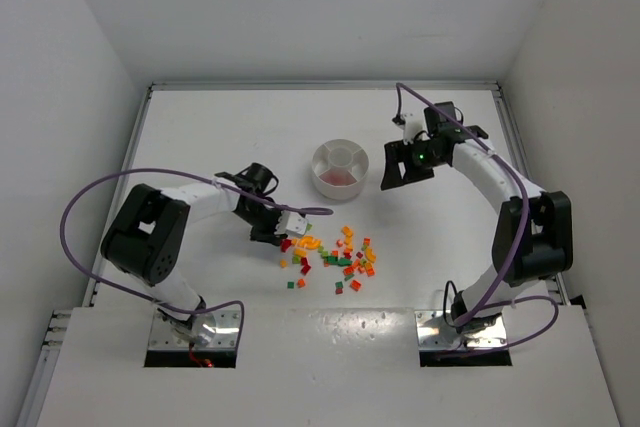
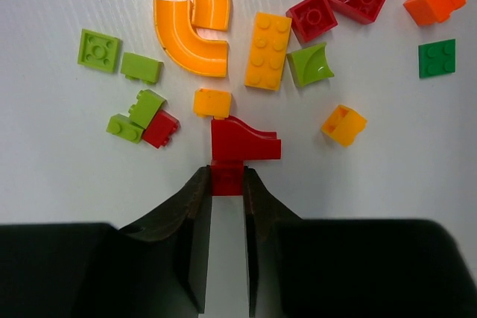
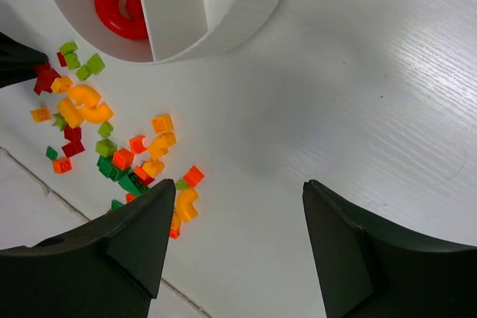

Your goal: Sort the legos into containers by color

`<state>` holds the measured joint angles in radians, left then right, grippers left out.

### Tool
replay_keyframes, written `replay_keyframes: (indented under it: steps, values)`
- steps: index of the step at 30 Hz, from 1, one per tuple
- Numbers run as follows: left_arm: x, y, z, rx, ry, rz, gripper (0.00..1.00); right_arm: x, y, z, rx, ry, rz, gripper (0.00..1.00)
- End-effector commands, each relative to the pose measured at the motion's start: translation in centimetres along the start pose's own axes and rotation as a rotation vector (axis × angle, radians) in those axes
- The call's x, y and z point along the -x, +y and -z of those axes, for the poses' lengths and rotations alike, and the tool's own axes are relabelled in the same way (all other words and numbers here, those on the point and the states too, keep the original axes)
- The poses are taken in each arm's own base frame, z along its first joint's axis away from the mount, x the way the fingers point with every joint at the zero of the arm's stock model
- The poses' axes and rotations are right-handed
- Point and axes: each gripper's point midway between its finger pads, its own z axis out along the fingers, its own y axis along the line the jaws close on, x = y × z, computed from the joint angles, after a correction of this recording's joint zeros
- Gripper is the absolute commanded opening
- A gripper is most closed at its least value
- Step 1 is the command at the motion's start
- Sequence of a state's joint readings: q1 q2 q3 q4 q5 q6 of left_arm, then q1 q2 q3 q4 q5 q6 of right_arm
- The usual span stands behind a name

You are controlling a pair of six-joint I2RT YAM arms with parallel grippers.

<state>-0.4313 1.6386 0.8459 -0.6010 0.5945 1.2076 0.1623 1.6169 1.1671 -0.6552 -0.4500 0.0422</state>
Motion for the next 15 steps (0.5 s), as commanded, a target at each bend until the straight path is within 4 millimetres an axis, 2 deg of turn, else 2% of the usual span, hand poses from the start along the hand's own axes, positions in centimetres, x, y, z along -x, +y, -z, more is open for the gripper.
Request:
replay_keyframes:
  steps: [1, 5, 6, 7, 9, 10, 12, 13, 15]
  values:
    - [-0.3, -0.1, -0.4, -0.008, 0.029, -0.006, 0.21, 1.8, -0.1, 0.4, 0.010, -0.061, 0.019, 0.69]
    - [0.3, 0.4, 0.6, 0.033, 0.018, -0.012, 0.15, 1.8, 0.0, 0.5, 0.009, -0.069, 0.023, 0.69]
    - [0.3, 0.8, 1.4, 0.063, 0.013, 0.005, 0.15, 1.6, 0.0, 0.6, 0.009, -0.069, 0.023, 0.69]
    - [1.2, 1.7, 2.0, 0.088, -0.009, -0.003, 0.13, 1.8, 0.0, 0.6, 0.008, -0.077, 0.027, 0.69]
    - [1.9, 3.3, 3.4, 0.141, -0.038, 0.045, 0.13, 1.6, 0.1, 0.6, 0.008, -0.076, 0.027, 0.69]
    - [3.6, 4.9, 4.5, 0.175, -0.077, 0.034, 0.13, 1.8, 0.0, 0.6, 0.007, -0.084, 0.031, 0.69]
    - [4.8, 7.0, 6.2, 0.232, -0.131, 0.129, 0.13, 1.8, 0.3, 0.7, 0.015, -0.094, 0.037, 0.69]
    - [7.1, 9.2, 7.7, 0.272, -0.189, 0.135, 0.13, 1.4, 0.2, 0.6, 0.016, -0.085, 0.032, 0.69]
    - [8.5, 11.8, 8.4, 0.296, -0.252, 0.223, 0.13, 1.6, 0.2, 0.5, 0.015, -0.094, 0.037, 0.69]
